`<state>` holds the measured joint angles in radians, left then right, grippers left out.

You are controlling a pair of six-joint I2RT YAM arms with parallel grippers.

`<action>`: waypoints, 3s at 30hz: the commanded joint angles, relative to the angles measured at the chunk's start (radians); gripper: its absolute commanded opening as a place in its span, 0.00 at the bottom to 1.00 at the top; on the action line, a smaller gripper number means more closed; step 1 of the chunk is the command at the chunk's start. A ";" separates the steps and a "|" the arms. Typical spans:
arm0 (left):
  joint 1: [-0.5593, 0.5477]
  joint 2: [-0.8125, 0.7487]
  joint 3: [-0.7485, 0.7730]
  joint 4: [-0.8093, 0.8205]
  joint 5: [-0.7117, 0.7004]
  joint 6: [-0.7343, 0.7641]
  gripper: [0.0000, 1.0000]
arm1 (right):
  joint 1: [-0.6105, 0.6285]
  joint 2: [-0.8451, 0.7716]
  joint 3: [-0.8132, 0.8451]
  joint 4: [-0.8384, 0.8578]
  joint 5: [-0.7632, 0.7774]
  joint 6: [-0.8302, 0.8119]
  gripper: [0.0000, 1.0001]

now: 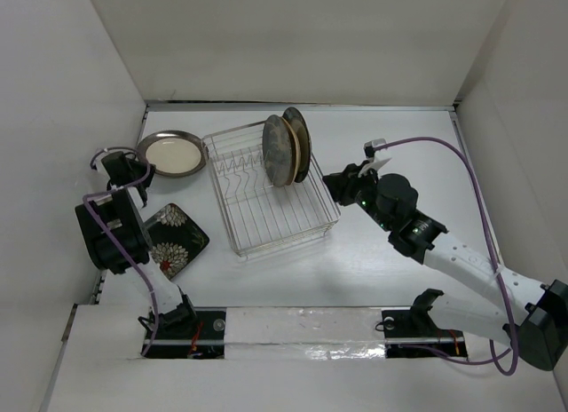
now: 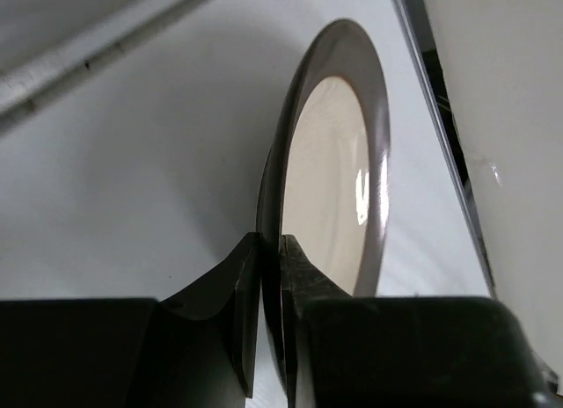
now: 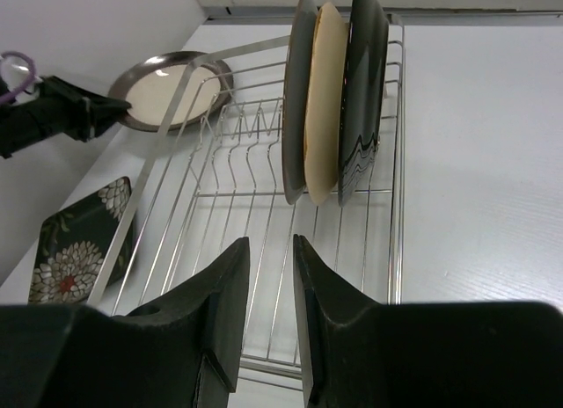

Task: Load the plates into the dish rack

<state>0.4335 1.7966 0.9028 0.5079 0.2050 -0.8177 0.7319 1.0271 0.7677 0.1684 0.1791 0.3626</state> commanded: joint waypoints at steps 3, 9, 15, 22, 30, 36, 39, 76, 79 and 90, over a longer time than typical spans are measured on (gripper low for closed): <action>0.008 -0.224 0.068 0.011 -0.087 0.164 0.00 | -0.008 0.002 -0.001 0.054 0.011 -0.004 0.34; 0.008 -0.365 0.019 0.017 -0.145 0.140 0.00 | -0.008 -0.030 -0.002 0.048 0.017 -0.007 0.46; 0.008 -0.546 0.019 -0.017 -0.173 0.114 0.00 | -0.028 -0.079 0.010 0.042 -0.024 0.002 0.52; -0.033 -0.715 0.045 -0.042 -0.095 0.072 0.00 | -0.019 -0.105 0.088 0.020 -0.108 0.029 0.76; -0.074 -0.870 -0.094 0.086 0.120 -0.135 0.00 | 0.023 0.045 0.240 0.040 -0.219 0.062 0.97; -0.110 -0.960 -0.255 0.208 0.267 -0.237 0.00 | 0.023 0.273 0.455 0.057 -0.396 0.038 0.99; -0.119 -0.994 -0.323 0.280 0.339 -0.282 0.00 | 0.014 0.399 0.557 0.031 -0.405 0.019 0.99; -0.180 -1.023 -0.343 0.036 0.487 -0.014 0.84 | -0.017 0.516 0.723 0.004 -0.160 0.041 0.00; -0.191 -1.023 -0.323 -0.018 0.450 0.035 0.93 | 0.003 0.511 0.762 -0.033 -0.010 -0.037 0.00; -0.435 -1.049 -0.263 -0.187 0.341 0.253 0.94 | 0.110 0.701 0.999 -0.144 0.431 -0.315 0.00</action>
<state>0.0456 0.7860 0.5686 0.3557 0.6048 -0.6895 0.7906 1.6978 1.6386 -0.1238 0.4316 0.1513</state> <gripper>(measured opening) 0.947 0.180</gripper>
